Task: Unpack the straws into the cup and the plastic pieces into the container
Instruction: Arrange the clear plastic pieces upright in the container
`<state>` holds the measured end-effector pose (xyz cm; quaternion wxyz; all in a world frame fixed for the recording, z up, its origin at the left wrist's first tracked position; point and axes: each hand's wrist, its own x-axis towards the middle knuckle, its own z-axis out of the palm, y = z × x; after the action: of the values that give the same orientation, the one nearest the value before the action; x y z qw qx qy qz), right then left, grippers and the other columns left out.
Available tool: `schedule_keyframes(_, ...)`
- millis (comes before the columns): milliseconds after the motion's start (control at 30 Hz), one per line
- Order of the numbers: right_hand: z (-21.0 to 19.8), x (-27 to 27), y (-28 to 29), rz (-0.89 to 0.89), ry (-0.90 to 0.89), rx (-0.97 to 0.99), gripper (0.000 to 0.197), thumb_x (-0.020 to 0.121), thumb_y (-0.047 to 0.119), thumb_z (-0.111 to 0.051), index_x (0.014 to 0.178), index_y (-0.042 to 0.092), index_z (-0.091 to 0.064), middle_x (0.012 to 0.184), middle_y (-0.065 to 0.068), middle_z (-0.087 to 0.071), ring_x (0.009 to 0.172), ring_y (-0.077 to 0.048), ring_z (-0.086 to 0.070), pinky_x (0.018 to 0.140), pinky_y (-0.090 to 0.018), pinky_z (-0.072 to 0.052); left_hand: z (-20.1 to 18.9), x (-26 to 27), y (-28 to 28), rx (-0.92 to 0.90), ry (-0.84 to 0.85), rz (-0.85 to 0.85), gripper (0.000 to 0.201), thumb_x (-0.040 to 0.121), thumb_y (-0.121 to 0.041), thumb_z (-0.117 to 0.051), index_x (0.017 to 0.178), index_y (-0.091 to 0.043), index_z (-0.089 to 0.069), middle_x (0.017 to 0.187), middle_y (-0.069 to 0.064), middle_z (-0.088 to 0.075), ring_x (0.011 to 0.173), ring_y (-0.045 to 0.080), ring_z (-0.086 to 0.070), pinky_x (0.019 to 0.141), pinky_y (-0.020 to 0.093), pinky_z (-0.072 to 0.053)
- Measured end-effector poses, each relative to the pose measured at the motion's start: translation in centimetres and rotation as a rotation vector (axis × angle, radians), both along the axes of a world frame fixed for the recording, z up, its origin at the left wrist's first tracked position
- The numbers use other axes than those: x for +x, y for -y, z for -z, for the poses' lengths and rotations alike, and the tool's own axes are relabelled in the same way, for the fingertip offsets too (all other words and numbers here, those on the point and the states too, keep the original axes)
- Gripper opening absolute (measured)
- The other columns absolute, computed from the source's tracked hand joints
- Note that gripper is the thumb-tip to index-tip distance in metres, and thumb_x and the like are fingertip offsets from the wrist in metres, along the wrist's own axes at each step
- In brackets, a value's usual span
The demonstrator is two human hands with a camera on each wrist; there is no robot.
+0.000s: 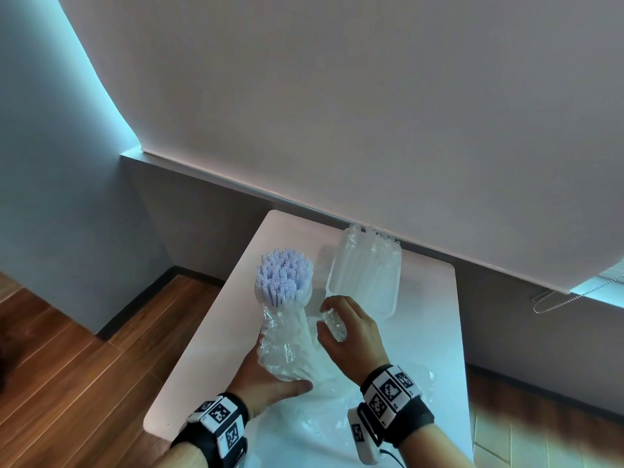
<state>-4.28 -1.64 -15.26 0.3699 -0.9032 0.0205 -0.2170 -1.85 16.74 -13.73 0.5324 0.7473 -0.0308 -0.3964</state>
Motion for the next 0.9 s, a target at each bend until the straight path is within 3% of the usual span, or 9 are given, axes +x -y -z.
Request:
schedule_keyframes(67, 0.1, 0.1, 0.1, 0.009, -0.034, -0.012, 0.024, 0.080, 0.020, -0.068, 0.100, 0.027, -0.056, 0.093, 0.014, -0.065, 0.079, -0.009, -0.061, 0.072, -0.024, -0.051, 0.2, 0.0, -0.1, -0.007, -0.017, -0.012, 0.082, 0.071, -0.022, -0.086, 0.138, -0.023, -0.039, 0.132, -0.007, -0.047, 0.111, 0.008, -0.043, 0.096, 0.019, -0.029)
schedule_keyframes(200, 0.4, 0.3, -0.2, -0.001, -0.005, 0.013, 0.031, 0.080, 0.015, -0.069, 0.107, 0.028, -0.059, 0.099, 0.009, -0.067, 0.083, -0.009, -0.064, 0.075, -0.022, -0.052, 0.5, 0.2, 0.2, -0.014, -0.039, -0.012, 0.075, 0.072, -0.020, -0.085, 0.131, -0.027, -0.040, 0.117, -0.009, -0.047, 0.107, 0.009, -0.045, 0.095, 0.020, -0.030)
schedule_keyframes(300, 0.2, 0.4, -0.4, -0.039, 0.057, 0.024, 0.025, 0.080, 0.008, -0.072, 0.101, 0.022, -0.066, 0.098, 0.006, -0.068, 0.082, -0.009, -0.066, 0.072, -0.027, -0.054, 0.7, 0.3, 0.1, 0.001, -0.021, -0.028, 0.069, 0.071, -0.020, -0.086, 0.119, -0.030, -0.038, 0.107, -0.016, -0.047, 0.100, 0.005, -0.046, 0.093, 0.017, -0.030)
schedule_keyframes(400, -1.9, 0.9, 0.7, 0.000, 0.097, 0.017, 0.023, 0.081, 0.008, -0.074, 0.102, 0.016, -0.068, 0.098, 0.005, -0.070, 0.084, -0.004, -0.065, 0.078, -0.017, -0.052, 1.6, 0.4, -0.1, -0.004, -0.022, -0.059, 0.077, 0.062, -0.023, -0.092, 0.124, -0.027, -0.047, 0.109, -0.019, -0.056, 0.095, -0.004, -0.053, 0.084, 0.011, -0.040)
schedule_keyframes(500, -5.8, 1.3, 2.3, 0.058, 0.122, 0.037, 0.023, 0.082, 0.011, -0.076, 0.103, 0.017, -0.068, 0.099, 0.009, -0.071, 0.088, 0.001, -0.065, 0.083, -0.013, -0.049, 2.8, 0.5, -0.2, -0.017, 0.040, -0.072, 0.087, 0.051, -0.023, -0.097, 0.126, -0.027, -0.053, 0.115, -0.013, -0.065, 0.102, -0.003, -0.060, 0.092, 0.019, -0.047)
schedule_keyframes(600, -10.6, 1.7, 3.9, 0.088, 0.164, 0.145, 0.022, 0.084, 0.017, -0.074, 0.103, 0.024, -0.066, 0.095, 0.010, -0.071, 0.087, -0.007, -0.069, 0.084, -0.028, -0.055, 2.9, 0.7, -0.1, -0.028, 0.076, -0.071, 0.078, 0.053, -0.017, -0.096, 0.118, -0.029, -0.056, 0.106, -0.013, -0.068, 0.095, -0.008, -0.063, 0.081, 0.009, -0.047)
schedule_keyframes(733, -17.4, 2.4, 6.1, 0.079, 0.308, 0.309, 0.021, 0.087, 0.013, -0.071, 0.106, 0.018, -0.065, 0.085, -0.002, -0.070, 0.077, -0.024, -0.074, 0.078, -0.047, -0.058, 3.5, 1.0, -0.3, -0.044, 0.100, -0.083, 0.081, 0.044, -0.026, -0.099, 0.115, -0.025, -0.059, 0.105, -0.009, -0.071, 0.097, -0.005, -0.065, 0.095, 0.023, -0.050)
schedule_keyframes(833, -20.4, 3.3, 8.2, 0.116, 0.416, 0.341, 0.023, 0.088, 0.005, -0.070, 0.109, 0.003, -0.062, 0.082, -0.016, -0.068, 0.072, -0.027, -0.074, 0.072, -0.044, -0.060, 4.1, 1.1, -0.3, -0.057, 0.101, -0.086, 0.096, 0.032, -0.043, -0.099, 0.117, -0.020, -0.061, 0.107, -0.006, -0.072, 0.101, 0.004, -0.067, 0.098, 0.032, -0.051)
schedule_keyframes(900, -20.0, 4.2, 9.5, 0.165, 0.400, 0.298, 0.023, 0.087, 0.007, -0.070, 0.109, 0.003, -0.062, 0.083, -0.018, -0.068, 0.072, -0.025, -0.074, 0.072, -0.045, -0.060, 4.3, 1.1, -0.3, -0.049, 0.100, -0.080, 0.090, 0.038, -0.035, -0.099, 0.118, -0.019, -0.060, 0.107, -0.006, -0.072, 0.101, 0.005, -0.067, 0.097, 0.030, -0.051)
